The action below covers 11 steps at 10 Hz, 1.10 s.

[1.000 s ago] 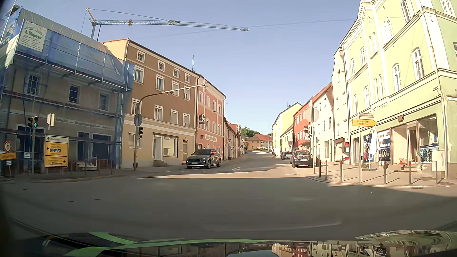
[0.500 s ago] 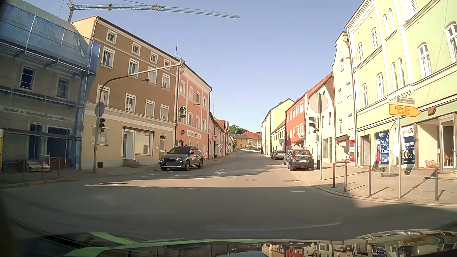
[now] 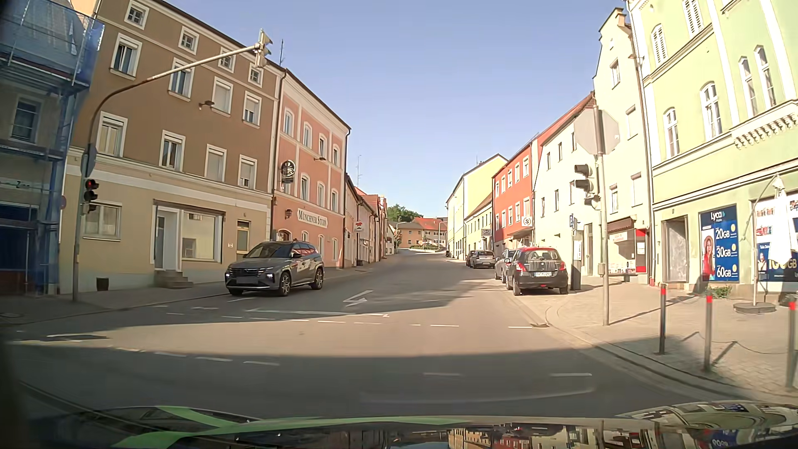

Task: Follow the waypoints while adhering to traffic rules and regulations

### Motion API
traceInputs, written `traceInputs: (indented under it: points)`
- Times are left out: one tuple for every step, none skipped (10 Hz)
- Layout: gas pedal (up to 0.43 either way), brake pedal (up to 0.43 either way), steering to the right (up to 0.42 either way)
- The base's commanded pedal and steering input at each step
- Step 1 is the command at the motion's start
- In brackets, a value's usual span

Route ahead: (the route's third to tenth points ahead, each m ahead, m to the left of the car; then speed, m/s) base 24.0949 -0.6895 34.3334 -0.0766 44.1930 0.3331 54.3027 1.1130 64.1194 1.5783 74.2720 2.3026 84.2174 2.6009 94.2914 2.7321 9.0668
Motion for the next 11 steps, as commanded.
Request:
traceInputs:
  points:
    - [0.209,0.000,0.014]
    - [0.220,0.000,0.014]
    - [0.220,0.000,0.014]
    - [0.228,0.000,0.015]
    - [0.228,0.000,0.016]
    - [0.228,0.000,0.019]
    - [0.228,0.000,0.020]
    - [0.228,0.000,0.021]
    - [0.240,0.000,0.021]
    - [0.240,0.000,0.020]
    - [0.240,0.000,0.017]
